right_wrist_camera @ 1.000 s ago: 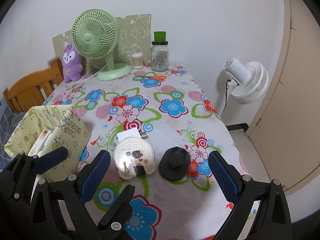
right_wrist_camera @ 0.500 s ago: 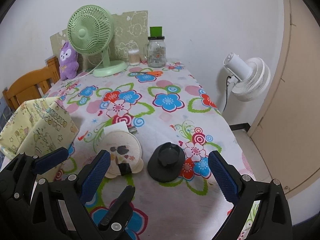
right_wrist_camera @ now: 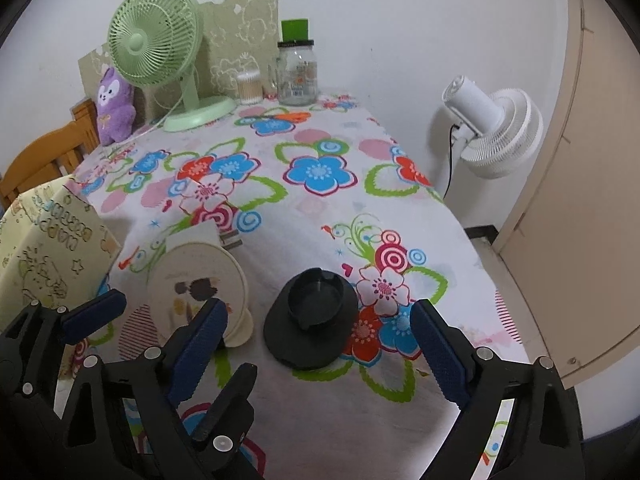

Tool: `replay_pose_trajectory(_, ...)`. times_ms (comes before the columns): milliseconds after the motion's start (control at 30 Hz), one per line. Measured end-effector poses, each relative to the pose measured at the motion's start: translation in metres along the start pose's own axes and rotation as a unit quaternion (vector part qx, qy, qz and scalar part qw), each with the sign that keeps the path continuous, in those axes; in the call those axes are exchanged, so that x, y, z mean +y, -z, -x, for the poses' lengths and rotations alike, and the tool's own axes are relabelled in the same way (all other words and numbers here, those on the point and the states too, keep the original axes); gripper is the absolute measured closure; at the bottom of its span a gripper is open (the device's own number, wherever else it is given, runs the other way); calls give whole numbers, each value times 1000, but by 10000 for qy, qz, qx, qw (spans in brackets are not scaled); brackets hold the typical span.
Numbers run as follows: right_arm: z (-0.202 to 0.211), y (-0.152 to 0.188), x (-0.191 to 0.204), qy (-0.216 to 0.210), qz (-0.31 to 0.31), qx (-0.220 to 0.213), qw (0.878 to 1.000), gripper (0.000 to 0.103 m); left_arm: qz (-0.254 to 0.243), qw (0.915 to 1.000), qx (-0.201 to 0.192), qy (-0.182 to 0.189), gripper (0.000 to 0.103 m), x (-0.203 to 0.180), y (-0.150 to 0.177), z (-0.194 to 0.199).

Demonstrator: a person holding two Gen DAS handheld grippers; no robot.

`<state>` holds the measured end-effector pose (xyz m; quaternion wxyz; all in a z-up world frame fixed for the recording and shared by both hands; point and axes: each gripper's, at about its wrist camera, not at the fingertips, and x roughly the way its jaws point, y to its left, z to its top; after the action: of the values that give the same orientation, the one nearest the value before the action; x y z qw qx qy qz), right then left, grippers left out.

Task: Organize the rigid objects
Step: 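Grasp the round beige hedgehog case with the left tool while the right tool grasps the black holder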

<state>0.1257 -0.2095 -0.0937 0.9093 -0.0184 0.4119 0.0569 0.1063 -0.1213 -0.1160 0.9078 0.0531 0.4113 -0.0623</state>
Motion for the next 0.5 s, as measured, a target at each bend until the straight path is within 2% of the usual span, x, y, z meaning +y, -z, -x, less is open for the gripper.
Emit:
replay_pose_trajectory(333, -25, -2, -6, 31, -94, 314, 9995, 23, 3, 9999, 139, -3, 6, 0, -3, -16)
replay_pose_trajectory(500, -37, -3, -7, -25, -137, 509, 9986, 36, 31, 9998, 193, -31, 6, 2, -4, -22)
